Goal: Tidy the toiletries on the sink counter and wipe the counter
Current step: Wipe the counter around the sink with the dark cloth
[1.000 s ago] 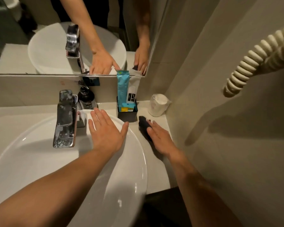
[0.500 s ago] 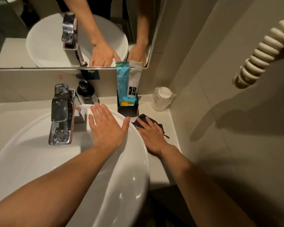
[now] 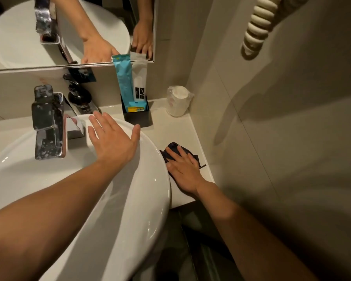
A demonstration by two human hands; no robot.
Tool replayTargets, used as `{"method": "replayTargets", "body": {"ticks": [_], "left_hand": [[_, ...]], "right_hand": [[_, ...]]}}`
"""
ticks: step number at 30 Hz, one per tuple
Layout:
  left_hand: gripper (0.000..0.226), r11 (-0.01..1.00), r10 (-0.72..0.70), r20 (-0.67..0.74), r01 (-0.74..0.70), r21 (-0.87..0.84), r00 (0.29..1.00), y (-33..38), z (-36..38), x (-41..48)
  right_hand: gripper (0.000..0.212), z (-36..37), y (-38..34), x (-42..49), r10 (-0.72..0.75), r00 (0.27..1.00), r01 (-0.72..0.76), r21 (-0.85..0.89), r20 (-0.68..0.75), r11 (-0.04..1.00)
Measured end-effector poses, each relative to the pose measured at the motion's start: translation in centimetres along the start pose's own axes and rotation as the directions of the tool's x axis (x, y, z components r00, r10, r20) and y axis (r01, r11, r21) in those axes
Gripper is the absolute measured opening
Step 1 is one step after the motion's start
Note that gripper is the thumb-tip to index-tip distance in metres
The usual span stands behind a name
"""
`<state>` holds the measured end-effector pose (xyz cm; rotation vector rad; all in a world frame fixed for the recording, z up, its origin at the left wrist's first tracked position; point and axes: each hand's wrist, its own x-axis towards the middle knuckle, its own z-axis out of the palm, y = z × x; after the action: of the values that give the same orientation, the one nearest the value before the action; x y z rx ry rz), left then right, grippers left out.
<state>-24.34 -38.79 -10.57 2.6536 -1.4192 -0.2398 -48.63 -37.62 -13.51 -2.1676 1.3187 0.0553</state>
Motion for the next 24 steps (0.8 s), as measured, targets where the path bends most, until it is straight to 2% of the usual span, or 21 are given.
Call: {"method": "replayTargets", "body": {"ticks": [4,11,14,16,17,18,19,20,21,22,23,24], "left_hand": [[0.113,1.000,0.010,-0.015,-0.010,-0.014,1.000,0.0,0.3,0.3],[0.121,0.999,0.026,0.029,-0.025,-0.031,0.999,0.0,0.7,0.3],[0.126,0.997,0.037,0.109,-0.029,-0.077,0.993,0.1,-0.1,0.9],[0.121,0.988,0.090,0.166,-0.067,-0.137,0.982,-0.1,-1.2,0.2],[0.113,0.979,0.145,0.166,-0.118,-0.164,0.975,-0.3,-1.7,-0.9],[0.101,0.964,0.214,0.152,-0.182,-0.196,0.965,-0.6,-2.1,-2.6],[0.090,0.938,0.282,0.134,-0.243,-0.248,0.950,-0.9,-2.5,-4.7],[0.081,0.902,0.334,0.132,-0.276,-0.332,0.933,-1.4,-3.1,-7.3],[0.074,0.852,0.358,0.149,-0.257,-0.456,0.922,-2.2,-3.8,-10.2],[0.068,0.777,0.350,0.184,-0.175,-0.605,0.919,-3.0,-4.6,-13.1],[0.063,0.674,0.323,0.246,-0.040,-0.737,0.914,-3.9,-5.5,-16.0],[0.063,0.560,0.295,0.337,0.124,-0.819,0.894,-4.7,-6.5,-18.9]], "right_hand": [[0.059,1.0,0.4,-3.3,0.034,0.999,-0.033,0.069,-0.021,0.997],[0.051,2.9,0.0,-9.6,0.093,0.995,-0.095,0.116,0.025,0.989],[0.048,2.4,-1.2,-12.1,0.139,0.982,-0.163,0.189,0.131,0.968],[0.047,1.9,-2.3,-14.2,0.198,0.946,-0.279,0.332,0.258,0.901],[0.048,1.6,-2.9,-15.5,0.234,0.912,-0.376,0.459,0.336,0.805],[0.050,1.3,-3.6,-17.0,0.258,0.866,-0.490,0.626,0.427,0.607],[0.052,1.2,-4.1,-18.7,0.224,0.836,-0.549,0.772,0.502,0.319],[0.052,1.2,-4.6,-20.5,0.150,0.828,-0.547,0.837,0.541,0.000],[0.053,1.3,-5.4,-22.3,0.084,0.839,-0.505,0.826,0.538,-0.250],[0.053,1.2,-6.4,-23.9,0.050,0.856,-0.454,0.794,0.515,-0.404],[0.055,1.2,-7.4,-25.2,0.014,0.868,-0.426,0.760,0.496,-0.491],[0.057,1.1,-8.4,-26.3,-0.033,0.888,-0.406,0.748,0.459,-0.526]]}}
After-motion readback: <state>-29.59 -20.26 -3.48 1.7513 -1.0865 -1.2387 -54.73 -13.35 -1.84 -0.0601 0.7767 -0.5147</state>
